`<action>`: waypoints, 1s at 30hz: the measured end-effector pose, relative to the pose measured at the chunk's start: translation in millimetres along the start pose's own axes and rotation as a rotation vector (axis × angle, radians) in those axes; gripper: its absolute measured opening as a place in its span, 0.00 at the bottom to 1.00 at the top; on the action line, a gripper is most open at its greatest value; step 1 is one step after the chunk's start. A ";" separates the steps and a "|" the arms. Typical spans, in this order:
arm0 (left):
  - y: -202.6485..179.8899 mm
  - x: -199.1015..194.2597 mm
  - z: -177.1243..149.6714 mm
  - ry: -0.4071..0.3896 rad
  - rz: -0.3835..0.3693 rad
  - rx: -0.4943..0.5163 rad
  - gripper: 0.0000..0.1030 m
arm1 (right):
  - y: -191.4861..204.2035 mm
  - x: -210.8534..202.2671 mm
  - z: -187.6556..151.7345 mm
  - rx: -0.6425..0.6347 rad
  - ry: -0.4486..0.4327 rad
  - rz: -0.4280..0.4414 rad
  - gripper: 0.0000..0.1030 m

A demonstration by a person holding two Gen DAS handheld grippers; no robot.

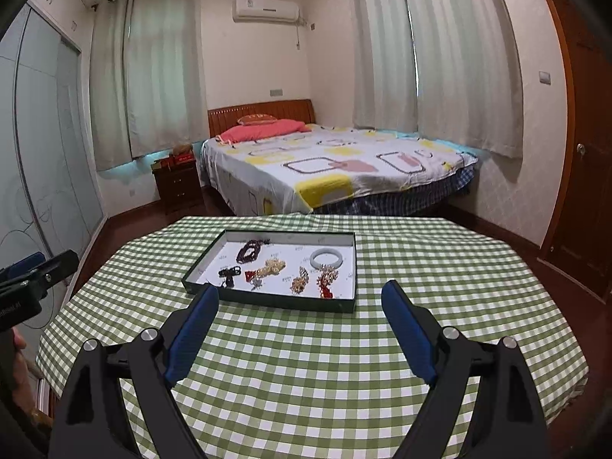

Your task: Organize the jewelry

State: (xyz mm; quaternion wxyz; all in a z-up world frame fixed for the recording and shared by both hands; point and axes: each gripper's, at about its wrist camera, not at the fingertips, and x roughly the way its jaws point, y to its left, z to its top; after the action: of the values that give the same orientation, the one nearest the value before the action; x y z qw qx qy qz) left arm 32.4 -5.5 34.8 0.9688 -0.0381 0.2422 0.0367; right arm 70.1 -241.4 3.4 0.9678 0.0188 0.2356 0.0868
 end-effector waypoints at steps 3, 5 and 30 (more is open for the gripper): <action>0.6 -8.0 2.1 -0.017 -0.003 -0.003 0.95 | -0.2 -6.3 1.5 -0.001 -0.015 -0.004 0.82; 0.6 -12.4 2.7 -0.027 0.000 -0.001 0.95 | 0.2 -11.2 1.0 0.001 -0.023 -0.003 0.82; 2.7 -21.2 2.9 -0.042 -0.003 -0.008 0.95 | 3.9 -25.5 3.5 -0.007 -0.057 -0.008 0.82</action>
State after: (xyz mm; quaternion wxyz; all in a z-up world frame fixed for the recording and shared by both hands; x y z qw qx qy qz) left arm 14.8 -3.7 47.2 0.9735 -0.0417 0.2218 0.0371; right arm 48.8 -242.0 18.4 0.9745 0.0171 0.2078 0.0830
